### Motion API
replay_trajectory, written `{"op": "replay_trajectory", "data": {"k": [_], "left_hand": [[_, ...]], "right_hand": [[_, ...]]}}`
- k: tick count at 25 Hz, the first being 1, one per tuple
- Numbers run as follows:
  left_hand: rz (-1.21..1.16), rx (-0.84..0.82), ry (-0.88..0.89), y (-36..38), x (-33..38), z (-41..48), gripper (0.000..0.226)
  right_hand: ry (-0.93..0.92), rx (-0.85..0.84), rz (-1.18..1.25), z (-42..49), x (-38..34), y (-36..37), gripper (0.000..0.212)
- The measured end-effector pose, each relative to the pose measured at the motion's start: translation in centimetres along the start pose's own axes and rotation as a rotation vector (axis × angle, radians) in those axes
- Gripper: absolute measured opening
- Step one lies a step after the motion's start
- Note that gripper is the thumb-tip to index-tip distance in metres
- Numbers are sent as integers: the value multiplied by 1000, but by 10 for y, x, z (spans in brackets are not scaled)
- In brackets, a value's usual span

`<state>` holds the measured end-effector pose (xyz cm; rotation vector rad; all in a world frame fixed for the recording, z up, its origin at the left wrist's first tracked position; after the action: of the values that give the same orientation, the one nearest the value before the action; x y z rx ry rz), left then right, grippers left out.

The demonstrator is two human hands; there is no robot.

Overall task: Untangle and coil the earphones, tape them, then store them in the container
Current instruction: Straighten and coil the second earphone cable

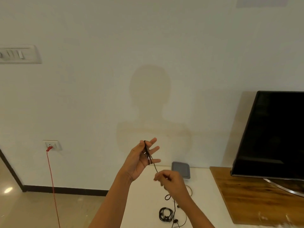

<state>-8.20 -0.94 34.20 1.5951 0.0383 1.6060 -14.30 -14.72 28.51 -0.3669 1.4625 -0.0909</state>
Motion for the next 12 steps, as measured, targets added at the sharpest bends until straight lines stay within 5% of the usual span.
{"op": "replay_trajectory", "data": {"k": [3,7,12], "left_hand": [[213,86,-15,-20,1,1,28],[542,-33,-160,-14,-8,-7,29],[548,-126,-281,11,-15,-16,34]], "right_hand": [[-75,-70,-78,-15,-26,-1,26],[-190,-49,-6,-13,-85,-17,22],[-258,106,-25,22,-118,-44,26]]}}
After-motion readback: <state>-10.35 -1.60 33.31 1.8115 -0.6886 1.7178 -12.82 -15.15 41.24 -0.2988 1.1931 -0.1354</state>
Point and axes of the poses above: each hand's wrist, its own z-axis towards the middle knuckle, its own y-axis out of the palm, x = y × z, the point moved 3 cm from there along z, towards the middle knuckle, and after that the axes turned 11 degrees about -x, right-handed, at the moved point
